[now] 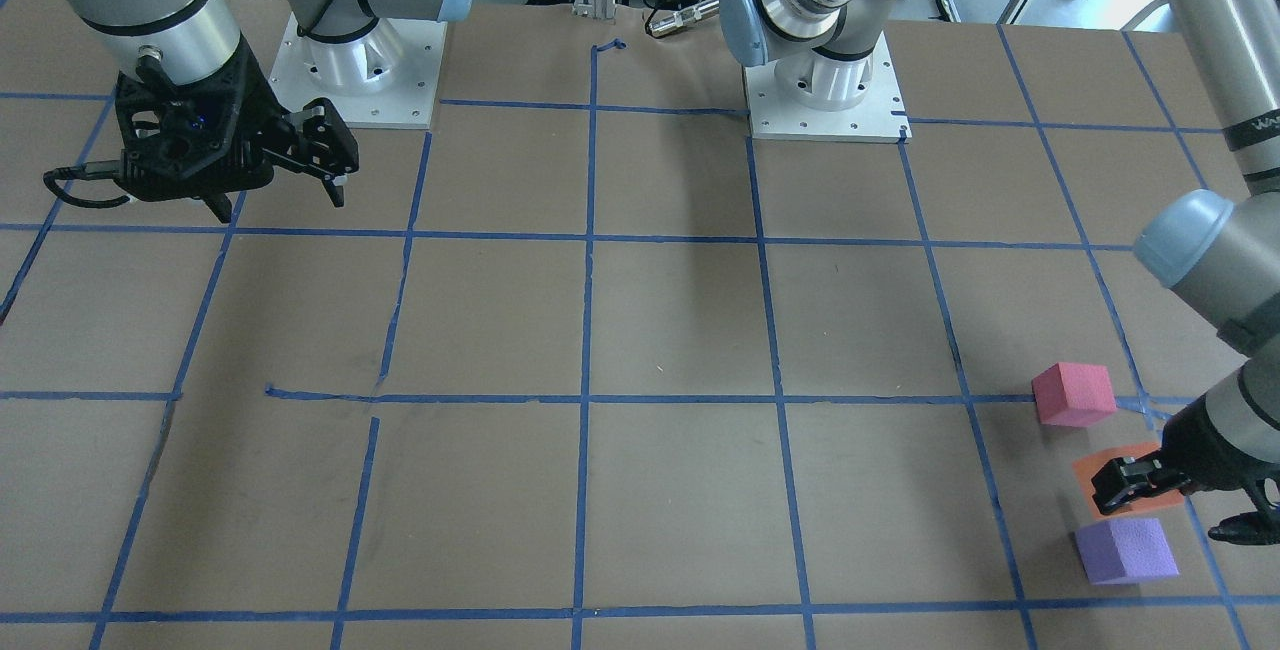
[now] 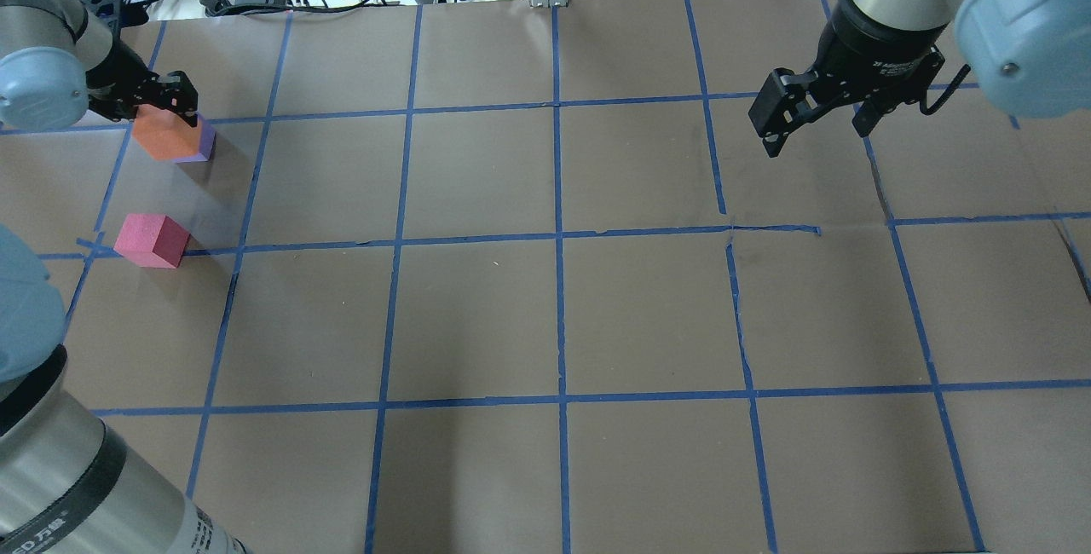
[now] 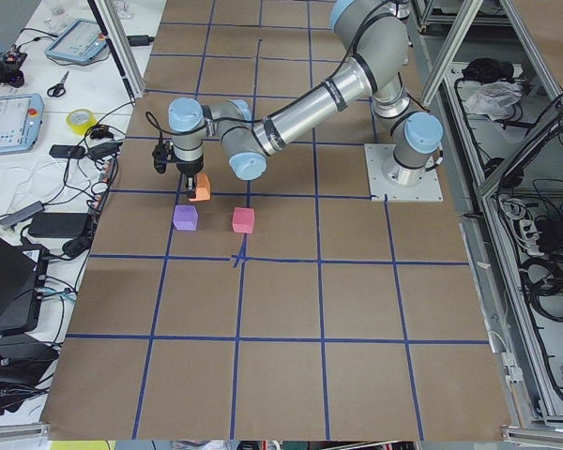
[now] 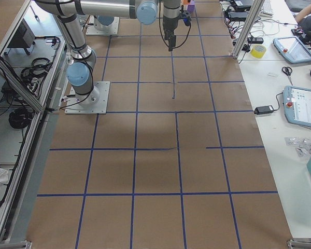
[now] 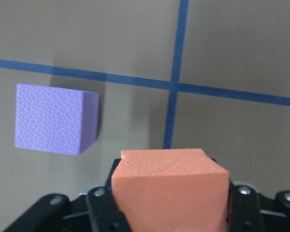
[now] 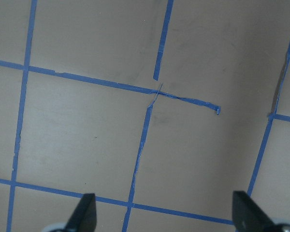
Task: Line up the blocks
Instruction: 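Carry the orange cube with the left gripper toward the purple cube, then set the orange cube between purple and pink cubes, open left gripper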
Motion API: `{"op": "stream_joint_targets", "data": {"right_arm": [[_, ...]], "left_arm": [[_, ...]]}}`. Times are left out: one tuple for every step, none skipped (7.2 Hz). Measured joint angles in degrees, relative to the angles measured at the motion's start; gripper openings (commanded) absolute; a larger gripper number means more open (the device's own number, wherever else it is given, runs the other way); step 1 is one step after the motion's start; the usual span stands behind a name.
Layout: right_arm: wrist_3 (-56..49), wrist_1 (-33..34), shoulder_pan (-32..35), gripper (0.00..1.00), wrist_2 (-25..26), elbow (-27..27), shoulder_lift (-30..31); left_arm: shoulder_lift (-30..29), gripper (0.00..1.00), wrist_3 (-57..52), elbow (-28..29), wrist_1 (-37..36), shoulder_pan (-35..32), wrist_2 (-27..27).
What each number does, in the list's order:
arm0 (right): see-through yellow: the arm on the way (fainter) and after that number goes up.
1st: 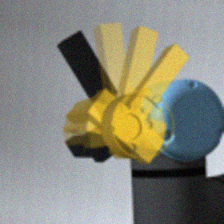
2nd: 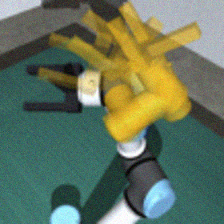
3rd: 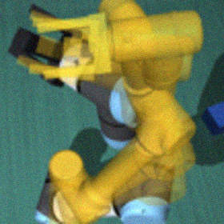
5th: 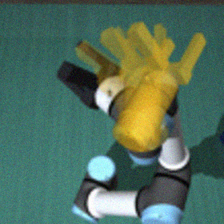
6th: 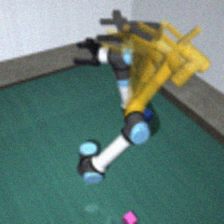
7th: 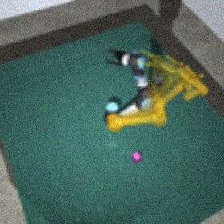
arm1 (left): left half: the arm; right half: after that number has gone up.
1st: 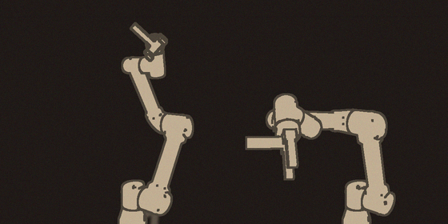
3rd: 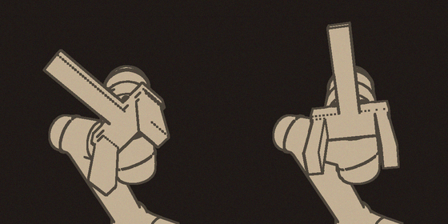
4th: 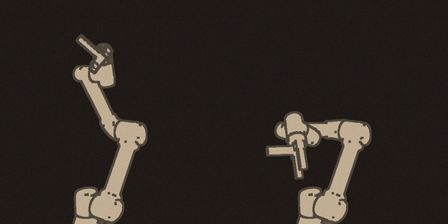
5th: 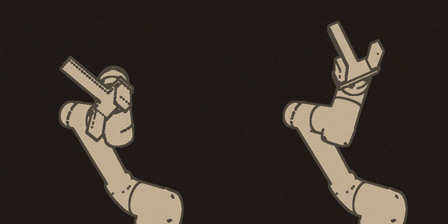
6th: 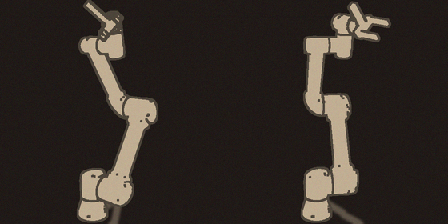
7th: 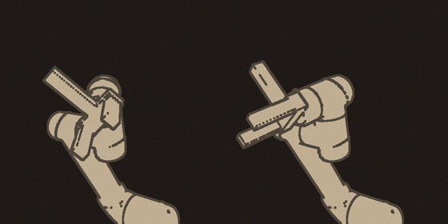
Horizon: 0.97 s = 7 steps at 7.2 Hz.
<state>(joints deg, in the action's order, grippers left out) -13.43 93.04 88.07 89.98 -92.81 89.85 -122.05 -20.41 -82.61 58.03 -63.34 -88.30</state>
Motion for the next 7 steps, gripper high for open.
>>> {"op": "stream_joint_targets", "data": {"right_arm": [[0.0, -0.1, 0.0, 1.00, 0.0, 0.0, 0.0], [0.0, -0.3, 0.0, 1.00, 0.0, 0.0, 0.0], [-0.1, -0.4, 0.0, 1.00, 0.0, 0.0, 0.1], [-0.3, -0.5, 0.0, 1.00, 0.0, 0.0, 0.1], [-0.4, -0.7, 0.0, 1.00, -0.1, 0.0, 0.1], [-0.4, -1.2, 0.0, 1.00, 0.1, 0.0, 0.1], [-0.1, -2.0, 0.0, 1.00, 1.2, 0.2, 0.1]], "left_arm": [[-0.3, 0.38, -2.3, -0.1, 0.3, 2.0, 0.0], [-0.6, 0.38, -4.0, -0.2, 0.5, 3.3, 0.2], [-1.0, 0.38, -5.4, -0.4, 0.5, 4.0, 1.1], [-1.7, 0.38, -6.1, -0.6, 0.5, 4.3, 2.3], [-2.4, 0.38, -6.5, -1.0, 0.2, 4.4, 3.0], [-3.0, 0.38, -6.7, -1.3, -0.2, 4.4, 3.3], [-3.6, 0.38, -6.7, -1.4, -0.6, 4.5, 3.4]]}}
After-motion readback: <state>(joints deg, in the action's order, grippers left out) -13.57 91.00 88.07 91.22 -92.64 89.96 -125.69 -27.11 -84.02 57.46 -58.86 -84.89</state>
